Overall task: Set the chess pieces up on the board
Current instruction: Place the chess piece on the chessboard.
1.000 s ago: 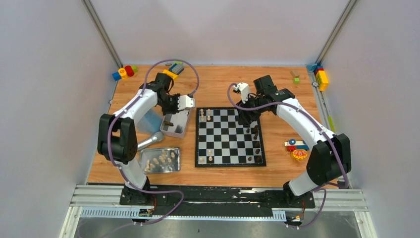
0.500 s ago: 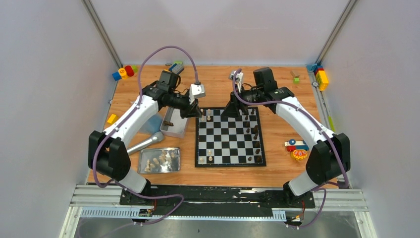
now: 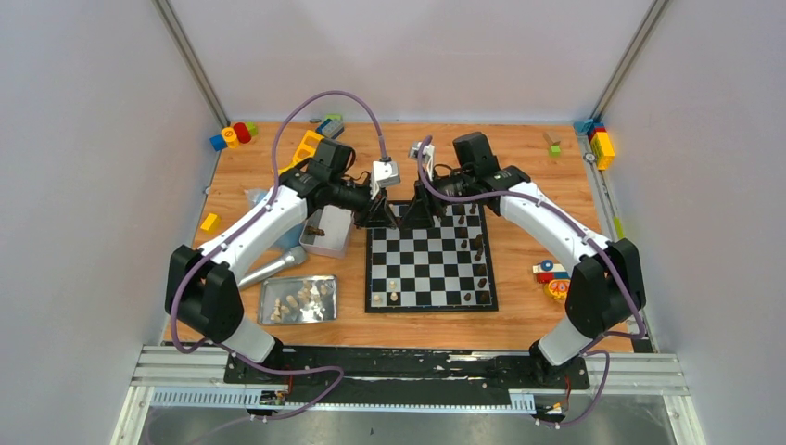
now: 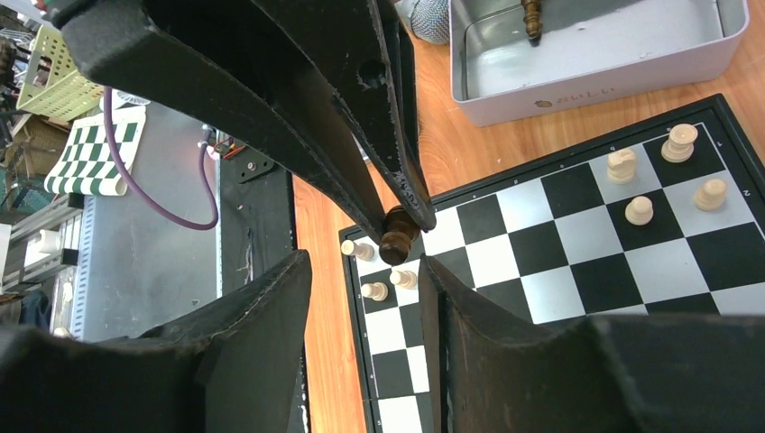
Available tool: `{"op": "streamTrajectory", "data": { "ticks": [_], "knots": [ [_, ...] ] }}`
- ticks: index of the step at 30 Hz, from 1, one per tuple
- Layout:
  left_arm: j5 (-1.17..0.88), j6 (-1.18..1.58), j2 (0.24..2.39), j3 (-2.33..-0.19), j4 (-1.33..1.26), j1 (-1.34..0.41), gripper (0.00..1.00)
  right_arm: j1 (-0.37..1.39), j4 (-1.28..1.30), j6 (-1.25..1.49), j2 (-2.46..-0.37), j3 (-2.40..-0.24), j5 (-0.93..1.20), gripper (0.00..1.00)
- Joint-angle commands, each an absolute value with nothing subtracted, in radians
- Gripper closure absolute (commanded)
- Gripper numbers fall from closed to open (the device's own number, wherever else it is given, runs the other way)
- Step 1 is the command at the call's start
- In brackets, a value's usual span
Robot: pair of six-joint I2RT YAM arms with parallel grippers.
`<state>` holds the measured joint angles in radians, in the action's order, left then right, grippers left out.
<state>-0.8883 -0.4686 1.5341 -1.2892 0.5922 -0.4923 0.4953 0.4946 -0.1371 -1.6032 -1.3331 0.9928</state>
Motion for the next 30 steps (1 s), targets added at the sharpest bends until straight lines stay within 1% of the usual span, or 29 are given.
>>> {"op": "streamTrajectory", "data": {
  "ticks": [1, 14, 30],
  "knots": [
    [-0.906, -0.434, 1.488, -1.283, 0.550, -0.503, 0.88, 0.510, 0.451, -0.135, -1.613, -1.371, 0.990, 0.53],
    [-0.907, -0.451, 1.472, -1.270, 0.552, -0.506, 0.88, 0.519, 0.454, -0.134, -1.625, -1.392, 0.960, 0.69],
    [-0.906, -0.456, 1.471, -1.262, 0.561, -0.514, 0.88, 0.536, 0.459, -0.141, -1.634, -1.394, 0.950, 0.81]
  ]
}}
